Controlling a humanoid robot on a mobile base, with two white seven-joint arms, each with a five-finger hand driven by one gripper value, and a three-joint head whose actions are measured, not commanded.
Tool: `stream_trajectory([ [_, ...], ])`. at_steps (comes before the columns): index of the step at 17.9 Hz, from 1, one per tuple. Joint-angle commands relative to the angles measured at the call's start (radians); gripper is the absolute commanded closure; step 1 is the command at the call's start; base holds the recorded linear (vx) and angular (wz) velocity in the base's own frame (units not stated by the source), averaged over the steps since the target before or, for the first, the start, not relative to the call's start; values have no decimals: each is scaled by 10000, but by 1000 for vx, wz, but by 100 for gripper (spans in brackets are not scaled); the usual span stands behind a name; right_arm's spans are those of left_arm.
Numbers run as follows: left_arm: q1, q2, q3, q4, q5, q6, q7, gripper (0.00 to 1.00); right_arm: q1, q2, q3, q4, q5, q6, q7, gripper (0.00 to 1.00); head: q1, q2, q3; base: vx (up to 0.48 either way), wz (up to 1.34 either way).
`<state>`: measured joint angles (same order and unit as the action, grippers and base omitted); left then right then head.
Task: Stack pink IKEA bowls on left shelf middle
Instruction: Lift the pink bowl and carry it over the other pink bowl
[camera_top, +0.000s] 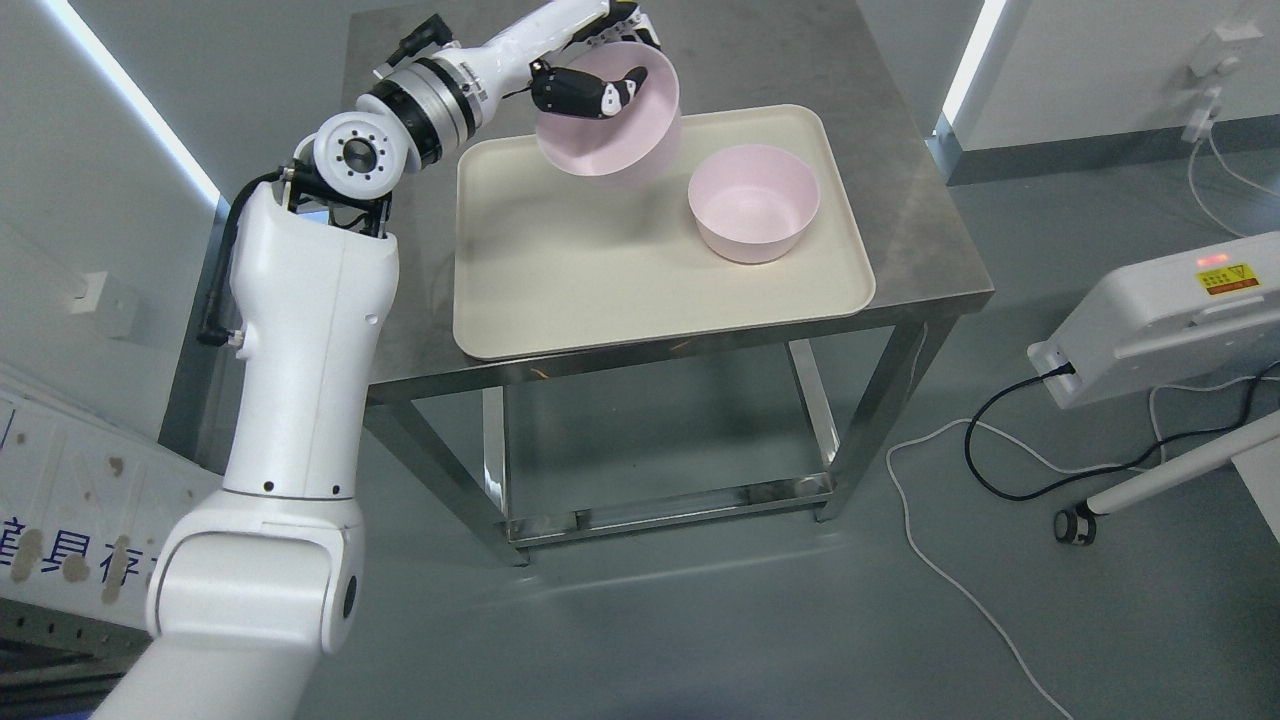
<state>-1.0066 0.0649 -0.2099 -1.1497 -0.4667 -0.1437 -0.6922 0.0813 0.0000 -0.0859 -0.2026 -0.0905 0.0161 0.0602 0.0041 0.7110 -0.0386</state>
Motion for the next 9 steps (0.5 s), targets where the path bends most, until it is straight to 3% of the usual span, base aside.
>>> stream_trajectory([
  [1, -396, -475, -4796, 98, 847, -20, 1119, 98, 0, -174, 0, 1, 0, -8, 11, 0, 0, 0, 0, 0, 0],
  [3, -411, -475, -5736, 602, 1062, -35, 1795, 98, 0, -174, 0, 1, 0, -8, -4, 0, 0, 0, 0, 0, 0],
  [5, -503, -475, -5847, 1323, 986, -51, 2058, 98, 0, -174, 0, 1, 0, -8, 11, 0, 0, 0, 0, 0, 0],
  [9, -762, -475, -4409, 2108, 635, -97, 2151, 97, 0, -174, 0, 1, 0, -8, 11, 0, 0, 0, 0, 0, 0],
])
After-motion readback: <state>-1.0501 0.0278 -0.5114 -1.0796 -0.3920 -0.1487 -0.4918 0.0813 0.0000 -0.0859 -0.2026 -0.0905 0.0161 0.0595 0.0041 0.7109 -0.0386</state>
